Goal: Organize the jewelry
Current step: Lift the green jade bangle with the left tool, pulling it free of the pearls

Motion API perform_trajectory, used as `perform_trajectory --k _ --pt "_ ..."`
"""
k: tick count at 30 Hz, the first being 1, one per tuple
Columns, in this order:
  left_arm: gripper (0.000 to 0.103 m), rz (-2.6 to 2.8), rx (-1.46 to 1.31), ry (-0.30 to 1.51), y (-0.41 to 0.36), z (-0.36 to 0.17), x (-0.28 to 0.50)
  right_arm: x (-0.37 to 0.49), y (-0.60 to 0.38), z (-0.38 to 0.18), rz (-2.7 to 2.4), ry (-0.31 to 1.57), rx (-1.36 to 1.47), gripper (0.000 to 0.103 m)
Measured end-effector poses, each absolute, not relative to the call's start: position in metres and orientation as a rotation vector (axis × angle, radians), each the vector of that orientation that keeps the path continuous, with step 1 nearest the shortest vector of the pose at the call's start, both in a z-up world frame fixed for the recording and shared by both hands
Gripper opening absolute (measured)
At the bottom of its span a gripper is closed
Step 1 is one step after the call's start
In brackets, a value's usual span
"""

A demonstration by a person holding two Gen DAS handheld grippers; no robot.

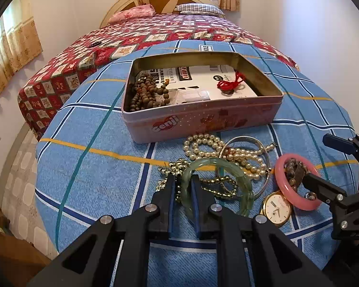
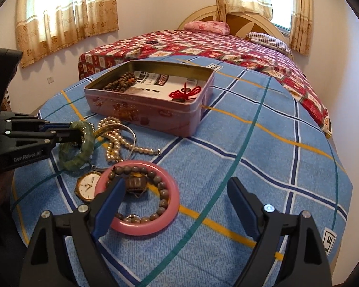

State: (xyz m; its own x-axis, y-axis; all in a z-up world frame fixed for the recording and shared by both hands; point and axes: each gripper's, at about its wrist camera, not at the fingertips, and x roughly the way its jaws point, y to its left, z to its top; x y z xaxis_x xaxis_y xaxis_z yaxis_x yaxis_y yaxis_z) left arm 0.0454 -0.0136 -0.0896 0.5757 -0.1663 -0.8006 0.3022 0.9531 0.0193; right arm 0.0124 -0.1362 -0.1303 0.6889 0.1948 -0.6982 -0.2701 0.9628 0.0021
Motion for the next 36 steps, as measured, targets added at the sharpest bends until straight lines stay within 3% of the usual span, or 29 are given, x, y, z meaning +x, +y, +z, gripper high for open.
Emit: perform_trajectory --k 19,28,36 --pt "0.012 -0.304 0.129 0.815 -0.005 -0.043 0.032 0.011 -0.126 -0.129 0.33 0.767 -0.099 0.089" --pt "0.012 -0.254 0.181 0.921 -0.008 -0.082 0.049 0.012 -0.125 -0.128 0.32 0.765 -0.1 0.089" --pt "0.013 -0.243 0.224 0.941 -0.014 -0.084 0.047 0.013 -0.126 -0.13 0.305 0.77 -0.104 0.091"
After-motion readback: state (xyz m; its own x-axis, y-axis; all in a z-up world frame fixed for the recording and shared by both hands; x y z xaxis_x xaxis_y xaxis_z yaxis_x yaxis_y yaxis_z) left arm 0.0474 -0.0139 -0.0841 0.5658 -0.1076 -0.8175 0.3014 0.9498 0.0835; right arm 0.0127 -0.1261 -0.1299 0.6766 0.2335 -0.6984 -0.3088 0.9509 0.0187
